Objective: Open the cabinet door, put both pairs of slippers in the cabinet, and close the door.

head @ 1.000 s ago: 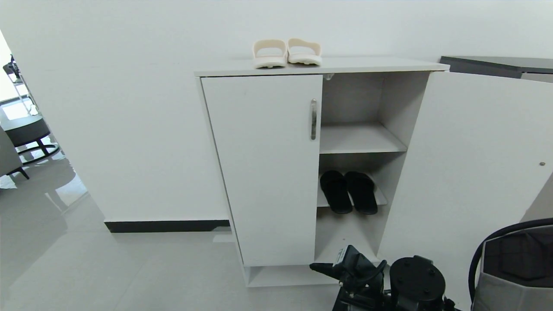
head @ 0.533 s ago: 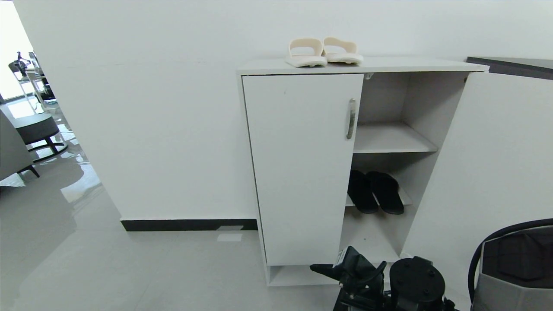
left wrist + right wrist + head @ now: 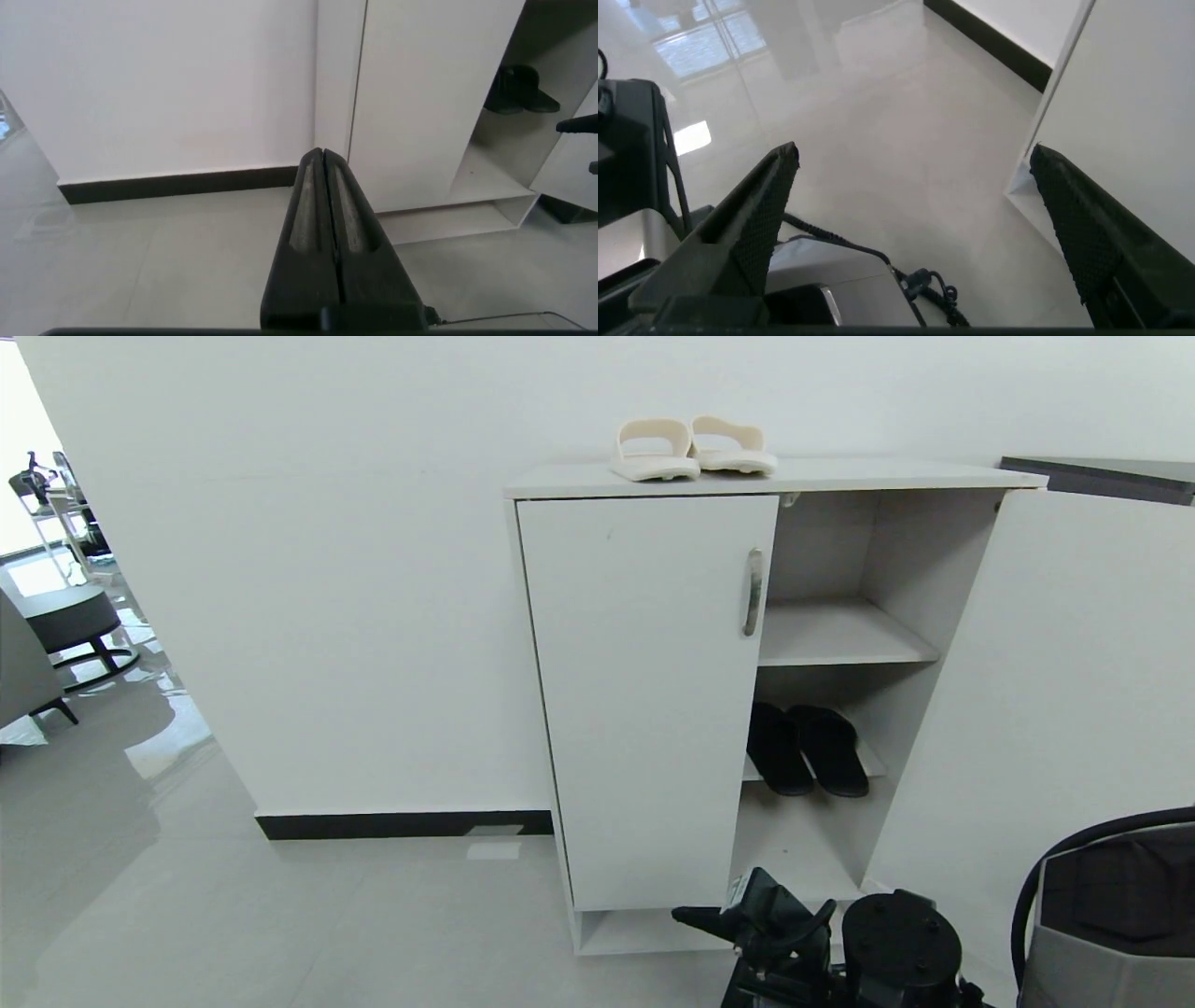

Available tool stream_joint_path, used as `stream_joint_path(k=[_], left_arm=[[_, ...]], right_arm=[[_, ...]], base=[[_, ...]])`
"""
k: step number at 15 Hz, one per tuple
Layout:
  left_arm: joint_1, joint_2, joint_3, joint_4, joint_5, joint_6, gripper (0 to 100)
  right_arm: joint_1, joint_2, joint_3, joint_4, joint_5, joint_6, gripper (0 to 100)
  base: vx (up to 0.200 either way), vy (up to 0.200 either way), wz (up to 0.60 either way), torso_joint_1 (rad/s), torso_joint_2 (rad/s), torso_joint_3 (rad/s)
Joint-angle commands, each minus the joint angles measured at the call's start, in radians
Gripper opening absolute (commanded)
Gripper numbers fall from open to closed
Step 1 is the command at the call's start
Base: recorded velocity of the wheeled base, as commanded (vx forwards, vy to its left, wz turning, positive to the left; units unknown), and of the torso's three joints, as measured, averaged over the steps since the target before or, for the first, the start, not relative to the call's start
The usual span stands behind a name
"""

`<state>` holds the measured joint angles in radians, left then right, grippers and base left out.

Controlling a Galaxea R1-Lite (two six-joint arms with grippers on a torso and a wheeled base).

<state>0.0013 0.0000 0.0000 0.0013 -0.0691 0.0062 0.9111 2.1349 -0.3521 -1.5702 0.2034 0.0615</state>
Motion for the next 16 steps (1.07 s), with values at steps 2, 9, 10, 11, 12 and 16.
stream_joint_path(k=[2,9,10,11,12,16], left_arm=[[0.000,0.002,0.000,0.000,0.000,0.000,0],[0.000,0.002,0.000,0.000,0.000,0.000,0],[0.000,0.002,0.000,0.000,0.000,0.000,0],[0.000,0.002,0.000,0.000,0.000,0.000,0],[0.000,0.002,0.000,0.000,0.000,0.000,0],[0.000,0.002,0.000,0.000,0.000,0.000,0]], right_arm=[[0.002,0.010,-0.001,-0.001,0.001,0.000,100],[0.002,0.011,-0.001,-0.001,-0.002,-0.002,100],[0.002,0.011,-0.001,-0.001,-0.002,-0.002,100],[0.002,0.011,-0.001,-0.001,-0.002,-0.002,100],[0.002,0.011,-0.001,-0.001,-0.002,-0.002,100],[0.002,0.011,-0.001,-0.001,-0.002,-0.002,100]], base=[[0.000,0.000,0.00,0.000,0.00,0.000],[0.000,0.000,0.00,0.085,-0.27,-0.216],[0.000,0.000,0.00,0.159,-0.52,-0.290],[0.000,0.000,0.00,0.168,-0.49,-0.295],[0.000,0.000,0.00,0.163,-0.48,-0.295],[0.000,0.000,0.00,0.185,-0.47,-0.290]])
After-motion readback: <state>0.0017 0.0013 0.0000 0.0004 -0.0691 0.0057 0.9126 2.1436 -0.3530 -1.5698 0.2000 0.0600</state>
